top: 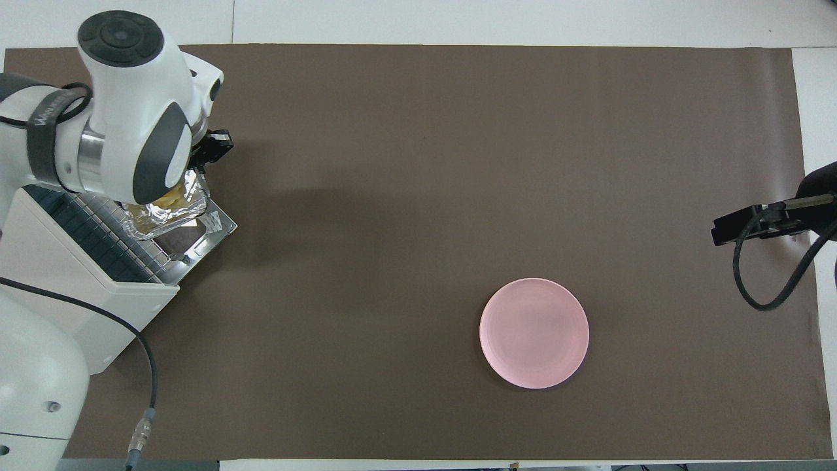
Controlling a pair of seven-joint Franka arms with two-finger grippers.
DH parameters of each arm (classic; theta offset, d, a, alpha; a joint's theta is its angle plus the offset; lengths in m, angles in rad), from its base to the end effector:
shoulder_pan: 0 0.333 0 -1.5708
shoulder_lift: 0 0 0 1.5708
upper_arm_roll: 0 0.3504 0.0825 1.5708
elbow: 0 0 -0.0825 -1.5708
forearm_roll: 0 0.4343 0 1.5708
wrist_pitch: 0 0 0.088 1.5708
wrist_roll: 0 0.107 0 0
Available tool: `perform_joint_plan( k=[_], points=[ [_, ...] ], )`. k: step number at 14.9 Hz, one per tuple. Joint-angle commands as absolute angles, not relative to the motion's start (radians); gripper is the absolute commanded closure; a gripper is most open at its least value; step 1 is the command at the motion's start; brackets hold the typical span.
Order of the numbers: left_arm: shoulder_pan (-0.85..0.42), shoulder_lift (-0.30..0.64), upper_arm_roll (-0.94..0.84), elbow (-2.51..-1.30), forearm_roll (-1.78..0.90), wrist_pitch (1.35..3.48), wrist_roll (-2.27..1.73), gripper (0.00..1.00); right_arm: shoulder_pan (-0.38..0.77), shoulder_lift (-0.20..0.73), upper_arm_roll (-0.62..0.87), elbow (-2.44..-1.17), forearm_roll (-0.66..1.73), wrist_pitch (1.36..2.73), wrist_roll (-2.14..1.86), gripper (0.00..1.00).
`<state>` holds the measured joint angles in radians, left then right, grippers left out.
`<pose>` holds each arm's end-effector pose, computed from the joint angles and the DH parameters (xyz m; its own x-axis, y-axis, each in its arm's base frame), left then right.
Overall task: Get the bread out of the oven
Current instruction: 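Pull the foil tray out of the oven and lower it onto the table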
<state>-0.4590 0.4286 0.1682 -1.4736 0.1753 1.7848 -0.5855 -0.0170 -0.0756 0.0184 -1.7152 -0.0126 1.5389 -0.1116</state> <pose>0.7011 -0.2136 0.4435 0.9726 0.2302 0.0313 0.2304 -0.9379 -0.2592 0.5715 -0.0002 0.6258 0.9885 0.1122 -0.1015 0.1130 -0.9936 0.0027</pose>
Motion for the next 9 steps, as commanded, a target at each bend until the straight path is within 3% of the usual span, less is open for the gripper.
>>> perform_joint_plan(
  k=[1,6,9],
  points=[
    [-0.573,0.472,0.161,-1.416,0.169,1.761,-0.555,1.00,-0.011,-0.109,0.020,-1.769,-0.009,1.588,-0.097,0.00],
    [-0.797,0.514,0.160,-1.442,0.000,1.864,-0.571,1.00,-0.011,-0.110,0.020,-1.776,-0.009,1.600,-0.097,0.00],
    [-0.822,0.519,0.156,-1.499,-0.003,1.875,-0.588,1.00,-0.011,-0.110,0.021,-1.778,-0.009,1.600,-0.097,0.00]
  ],
)
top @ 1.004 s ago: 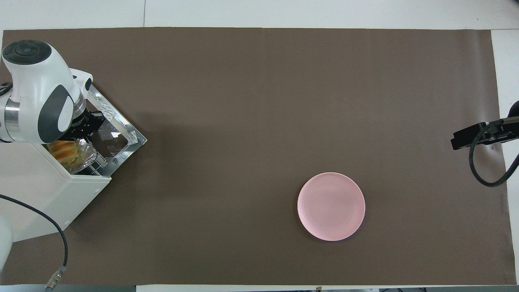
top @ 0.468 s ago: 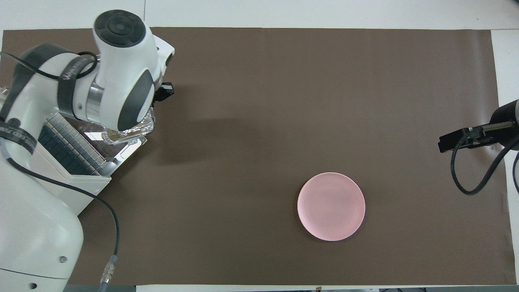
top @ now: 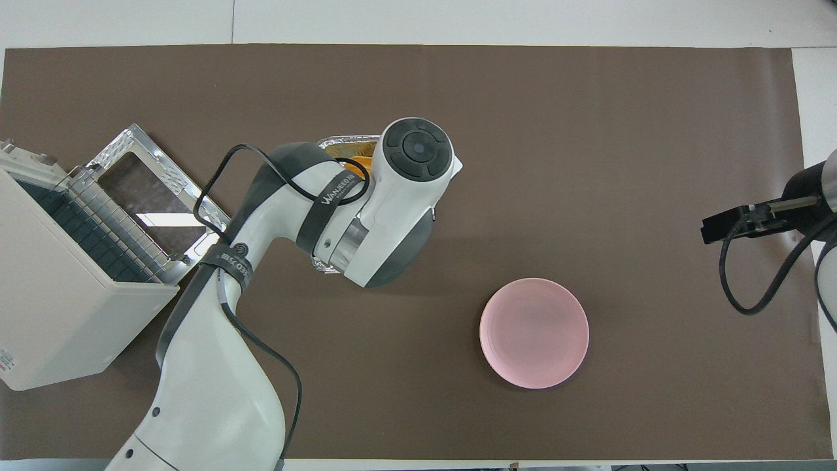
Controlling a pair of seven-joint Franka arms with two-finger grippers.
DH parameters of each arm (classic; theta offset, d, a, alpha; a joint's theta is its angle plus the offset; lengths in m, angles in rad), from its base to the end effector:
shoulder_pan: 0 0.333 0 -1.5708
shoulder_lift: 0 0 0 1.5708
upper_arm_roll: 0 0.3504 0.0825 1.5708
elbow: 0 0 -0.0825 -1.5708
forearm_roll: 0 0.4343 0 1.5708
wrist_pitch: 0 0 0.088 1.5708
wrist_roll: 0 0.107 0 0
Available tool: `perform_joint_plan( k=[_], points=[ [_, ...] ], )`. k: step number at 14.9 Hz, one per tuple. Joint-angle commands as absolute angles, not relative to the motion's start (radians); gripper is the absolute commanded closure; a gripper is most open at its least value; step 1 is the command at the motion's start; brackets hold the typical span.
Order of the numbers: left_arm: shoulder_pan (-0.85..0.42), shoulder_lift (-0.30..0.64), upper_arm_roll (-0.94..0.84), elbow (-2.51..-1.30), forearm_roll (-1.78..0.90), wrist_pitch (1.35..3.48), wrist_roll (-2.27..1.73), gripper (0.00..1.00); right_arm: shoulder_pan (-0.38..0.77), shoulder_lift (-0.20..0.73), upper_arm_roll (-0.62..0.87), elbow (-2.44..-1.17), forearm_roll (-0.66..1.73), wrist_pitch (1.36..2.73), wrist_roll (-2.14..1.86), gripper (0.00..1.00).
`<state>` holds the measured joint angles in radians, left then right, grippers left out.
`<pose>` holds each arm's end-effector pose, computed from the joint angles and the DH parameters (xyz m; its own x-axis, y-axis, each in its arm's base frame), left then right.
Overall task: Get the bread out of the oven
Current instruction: 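Pull the foil tray out of the oven and lower it onto the table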
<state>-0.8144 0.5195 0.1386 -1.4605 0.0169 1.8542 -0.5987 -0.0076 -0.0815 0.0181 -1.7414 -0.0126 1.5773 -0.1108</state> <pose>0.5755 -0.4817 0.3850 0.9943 -0.0928 -0.0529 -0.0993 -0.9855 -0.1379 0.5725 0.0051 0.6186 0.9891 0.1209 -0.0836 0.1217 -0.9926 0.0048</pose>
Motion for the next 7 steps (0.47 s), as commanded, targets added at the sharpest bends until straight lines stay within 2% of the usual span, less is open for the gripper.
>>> perform_joint_plan(
  k=[1,5,6,7],
  points=[
    [-0.824,0.518,0.150,-1.520,-0.003,1.876,-0.588,1.00,-0.011,-0.112,0.020,-1.779,-0.009,1.600,-0.097,0.00],
    [-0.833,0.522,0.147,-1.549,-0.009,1.896,-0.594,1.00,-0.011,-0.114,0.021,-1.786,-0.009,1.606,-0.097,0.00],
    [-0.831,0.523,0.149,-1.546,-0.015,1.901,-0.603,0.74,-0.009,-0.112,0.021,-1.787,-0.009,1.608,-0.095,0.00],
    [-0.831,0.523,0.152,-1.539,-0.018,1.922,-0.632,0.37,-0.006,-0.112,0.021,-1.792,-0.009,1.620,-0.094,0.00]
  ],
)
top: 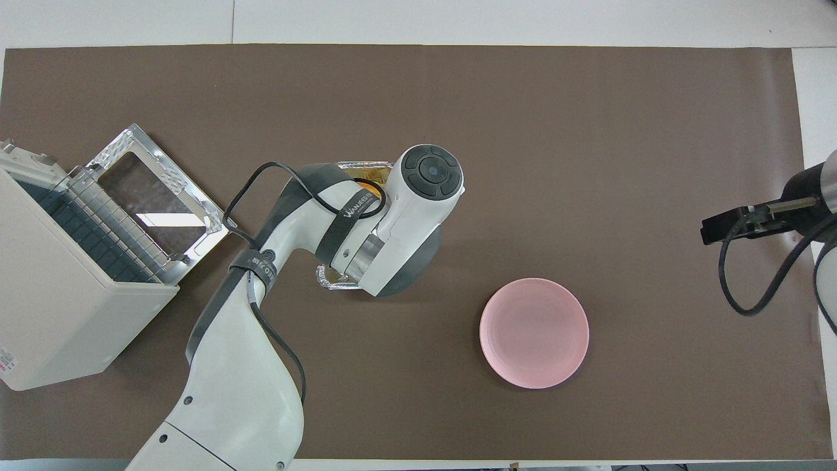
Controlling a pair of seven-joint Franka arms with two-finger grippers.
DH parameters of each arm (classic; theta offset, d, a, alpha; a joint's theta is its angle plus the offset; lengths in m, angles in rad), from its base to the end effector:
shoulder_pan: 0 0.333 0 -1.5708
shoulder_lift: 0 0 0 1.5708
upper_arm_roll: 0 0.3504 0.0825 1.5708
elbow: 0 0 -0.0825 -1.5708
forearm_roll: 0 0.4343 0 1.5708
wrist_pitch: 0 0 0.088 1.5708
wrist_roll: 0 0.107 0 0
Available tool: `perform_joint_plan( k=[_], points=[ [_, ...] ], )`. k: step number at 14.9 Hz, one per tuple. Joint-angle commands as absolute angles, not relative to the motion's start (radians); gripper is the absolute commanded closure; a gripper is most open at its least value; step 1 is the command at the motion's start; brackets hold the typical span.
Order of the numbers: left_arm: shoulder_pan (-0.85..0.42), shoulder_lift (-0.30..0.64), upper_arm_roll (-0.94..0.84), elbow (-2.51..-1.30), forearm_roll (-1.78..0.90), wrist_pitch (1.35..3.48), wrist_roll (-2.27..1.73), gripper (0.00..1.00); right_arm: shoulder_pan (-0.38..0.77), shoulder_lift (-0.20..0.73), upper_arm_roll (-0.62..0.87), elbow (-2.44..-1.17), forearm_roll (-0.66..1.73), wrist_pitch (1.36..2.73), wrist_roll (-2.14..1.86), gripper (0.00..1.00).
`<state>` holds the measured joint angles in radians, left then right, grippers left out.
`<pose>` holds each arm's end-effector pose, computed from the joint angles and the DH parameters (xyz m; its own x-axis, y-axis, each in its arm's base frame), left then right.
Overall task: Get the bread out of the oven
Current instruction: 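Pull the foil tray out of the oven and lower it onto the table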
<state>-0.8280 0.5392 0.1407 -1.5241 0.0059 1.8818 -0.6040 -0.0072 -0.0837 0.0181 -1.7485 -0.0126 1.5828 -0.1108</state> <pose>0.5622 -0.4805 0.3408 0.9908 -0.0900 -0.1009 -0.1057 -0.9809 -0.1634 0.5720 0.0053 0.6166 0.9891 0.1213 -0.0830 0.1221 -0.9925 0.0049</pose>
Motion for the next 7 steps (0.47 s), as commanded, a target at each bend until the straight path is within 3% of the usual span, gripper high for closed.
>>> perform_joint_plan(
  k=[1,5,7],
  points=[
    [-0.833,0.526,0.155,-1.520,-0.015,1.919,-0.652,0.00,-0.006,-0.113,0.021,-1.804,-0.008,1.637,-0.094,0.00],
    [-0.772,0.537,0.195,-1.405,-0.021,1.801,-0.657,0.00,0.032,-0.112,0.021,-1.836,-0.005,1.684,-0.057,0.00],
    [-0.660,0.445,0.202,-1.411,-0.028,1.787,-0.652,0.00,0.081,-0.101,0.021,-1.850,0.018,1.719,0.012,0.00]
  ],
)
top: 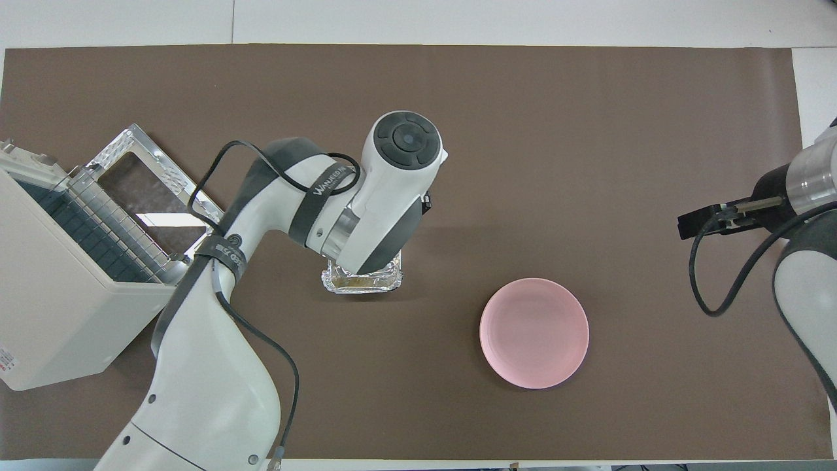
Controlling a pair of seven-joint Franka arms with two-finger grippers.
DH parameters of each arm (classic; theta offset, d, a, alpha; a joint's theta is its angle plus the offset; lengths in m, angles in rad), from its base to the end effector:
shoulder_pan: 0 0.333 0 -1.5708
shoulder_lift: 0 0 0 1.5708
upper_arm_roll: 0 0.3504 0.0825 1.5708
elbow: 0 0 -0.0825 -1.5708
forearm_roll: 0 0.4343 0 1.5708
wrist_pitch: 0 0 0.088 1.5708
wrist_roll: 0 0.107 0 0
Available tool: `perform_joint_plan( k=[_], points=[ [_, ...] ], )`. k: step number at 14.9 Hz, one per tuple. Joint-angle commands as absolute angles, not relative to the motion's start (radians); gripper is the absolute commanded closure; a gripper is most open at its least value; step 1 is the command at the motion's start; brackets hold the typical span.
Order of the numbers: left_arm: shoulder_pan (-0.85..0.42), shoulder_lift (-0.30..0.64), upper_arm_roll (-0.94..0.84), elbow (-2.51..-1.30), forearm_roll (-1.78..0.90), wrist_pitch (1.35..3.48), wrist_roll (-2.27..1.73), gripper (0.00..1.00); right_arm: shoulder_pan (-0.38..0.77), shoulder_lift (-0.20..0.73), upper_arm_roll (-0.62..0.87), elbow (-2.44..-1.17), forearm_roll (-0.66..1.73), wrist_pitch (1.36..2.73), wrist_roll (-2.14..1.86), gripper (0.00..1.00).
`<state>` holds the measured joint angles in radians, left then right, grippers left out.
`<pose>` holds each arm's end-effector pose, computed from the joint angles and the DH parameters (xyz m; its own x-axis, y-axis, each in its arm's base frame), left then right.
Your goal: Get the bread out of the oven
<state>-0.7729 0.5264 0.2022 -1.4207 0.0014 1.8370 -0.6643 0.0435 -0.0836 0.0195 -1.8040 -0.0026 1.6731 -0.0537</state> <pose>0.6218 -0.4314 0.4020 0.9972 0.0726 -0.0162 0.0696 -0.9874 -0.1425 0.5764 0.0365 0.5949 0.9921 0.1165 -0.0475 0.1167 -0.9932 0.0016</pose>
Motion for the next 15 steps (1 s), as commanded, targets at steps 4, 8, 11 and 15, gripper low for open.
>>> perform_joint_plan(
  k=[4,8,11,15],
  points=[
    [-0.453,0.299,0.202,-1.408,-0.026,1.666,-0.583,0.00,0.205,-0.032,0.021,-1.847,0.021,1.816,0.182,0.00],
    [-0.306,0.183,0.202,-1.419,-0.034,1.524,-0.376,0.00,0.353,0.087,0.021,-1.809,0.025,1.942,0.383,0.00],
    [-0.256,0.105,0.207,-1.483,-0.031,1.395,-0.195,0.00,0.446,0.188,0.021,-1.738,0.057,1.962,0.480,0.00],
    [-0.206,-0.003,0.209,-1.589,-0.029,1.368,-0.071,0.00,0.534,0.305,0.020,-1.695,0.055,2.026,0.618,0.00]
  ],
)
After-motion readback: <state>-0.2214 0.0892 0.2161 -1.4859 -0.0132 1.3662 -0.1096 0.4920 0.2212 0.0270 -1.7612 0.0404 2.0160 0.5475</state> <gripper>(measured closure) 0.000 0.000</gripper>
